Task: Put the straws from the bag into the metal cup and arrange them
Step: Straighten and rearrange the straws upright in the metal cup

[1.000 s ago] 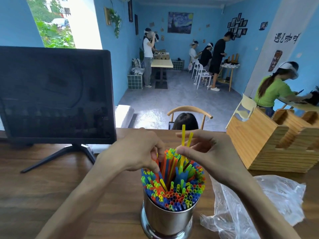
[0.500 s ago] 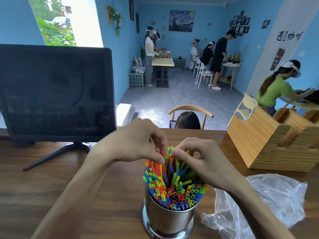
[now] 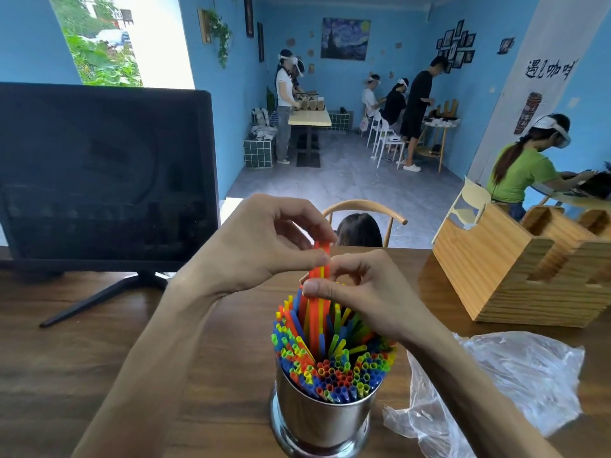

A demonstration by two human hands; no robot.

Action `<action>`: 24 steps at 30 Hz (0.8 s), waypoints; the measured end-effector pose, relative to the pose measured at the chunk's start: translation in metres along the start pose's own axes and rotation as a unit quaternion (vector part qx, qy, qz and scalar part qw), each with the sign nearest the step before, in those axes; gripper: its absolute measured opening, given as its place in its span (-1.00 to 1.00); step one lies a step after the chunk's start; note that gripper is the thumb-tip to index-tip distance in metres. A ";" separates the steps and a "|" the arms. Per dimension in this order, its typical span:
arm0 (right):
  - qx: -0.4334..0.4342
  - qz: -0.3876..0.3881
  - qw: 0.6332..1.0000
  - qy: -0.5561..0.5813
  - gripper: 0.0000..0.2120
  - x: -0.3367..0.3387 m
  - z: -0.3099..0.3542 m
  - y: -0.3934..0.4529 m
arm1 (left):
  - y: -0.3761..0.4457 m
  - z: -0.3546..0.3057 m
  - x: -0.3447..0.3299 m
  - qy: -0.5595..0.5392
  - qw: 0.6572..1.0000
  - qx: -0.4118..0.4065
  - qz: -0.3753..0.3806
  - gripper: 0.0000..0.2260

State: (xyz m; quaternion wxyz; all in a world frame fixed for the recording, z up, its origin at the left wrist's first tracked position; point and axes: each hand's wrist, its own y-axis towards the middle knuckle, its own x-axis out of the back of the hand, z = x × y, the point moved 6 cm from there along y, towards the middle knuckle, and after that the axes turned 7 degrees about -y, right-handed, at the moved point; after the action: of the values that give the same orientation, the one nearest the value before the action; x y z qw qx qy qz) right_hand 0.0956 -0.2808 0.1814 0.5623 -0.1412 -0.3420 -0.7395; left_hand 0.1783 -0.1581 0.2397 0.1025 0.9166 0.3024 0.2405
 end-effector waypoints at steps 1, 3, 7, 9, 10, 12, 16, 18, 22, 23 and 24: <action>0.002 -0.006 1.000 0.013 -0.80 0.002 0.001 0.000 | -0.001 0.000 0.001 -0.019 0.999 -0.007 -0.029 -0.75; 0.004 -0.021 0.999 0.024 -0.80 0.007 0.005 0.001 | -0.005 0.004 0.002 -0.063 0.994 -0.008 -0.093 -0.70; 0.018 -0.056 0.997 0.057 -0.86 0.019 0.018 0.000 | -0.012 0.008 -0.004 -0.077 0.988 -0.010 -0.135 -0.69; 0.023 -0.062 0.996 0.055 -0.86 0.023 0.024 -0.001 | -0.013 0.005 -0.004 -0.081 0.986 -0.025 -0.142 -0.71; 0.024 -0.064 0.996 0.054 -0.84 0.025 0.025 -0.001 | -0.014 0.002 -0.003 -0.081 0.985 -0.038 -0.145 -0.72; 0.020 -0.065 0.996 0.058 -0.85 0.027 0.028 -0.002 | -0.016 -0.006 -0.003 -0.074 0.982 -0.071 -0.158 -0.68; 0.022 -0.066 0.996 0.057 -0.86 0.031 0.032 -0.002 | -0.022 -0.016 -0.008 -0.035 0.971 -0.139 -0.189 -0.75; 0.021 -0.068 0.996 0.050 -0.85 0.033 0.031 -0.003 | -0.023 -0.015 -0.009 -0.020 0.968 -0.152 -0.201 -0.81; 0.020 -0.060 0.998 0.021 -0.80 0.032 0.028 -0.004 | -0.023 -0.013 -0.008 -0.028 0.970 -0.136 -0.199 -0.84; 0.019 -0.060 0.998 0.020 -0.80 0.031 0.027 -0.005 | -0.022 -0.013 -0.009 -0.030 0.972 -0.126 -0.194 -0.83; 0.018 -0.061 0.998 0.019 -0.80 0.031 0.027 -0.004 | -0.021 -0.012 -0.009 -0.031 0.975 -0.114 -0.189 -0.81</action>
State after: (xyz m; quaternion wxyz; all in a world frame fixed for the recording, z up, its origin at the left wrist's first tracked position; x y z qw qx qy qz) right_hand 0.0768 -0.2856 0.2177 0.5251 -0.0959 -0.3524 -0.7687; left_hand 0.1553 -0.1464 0.2397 0.2595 0.8320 0.4377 0.2213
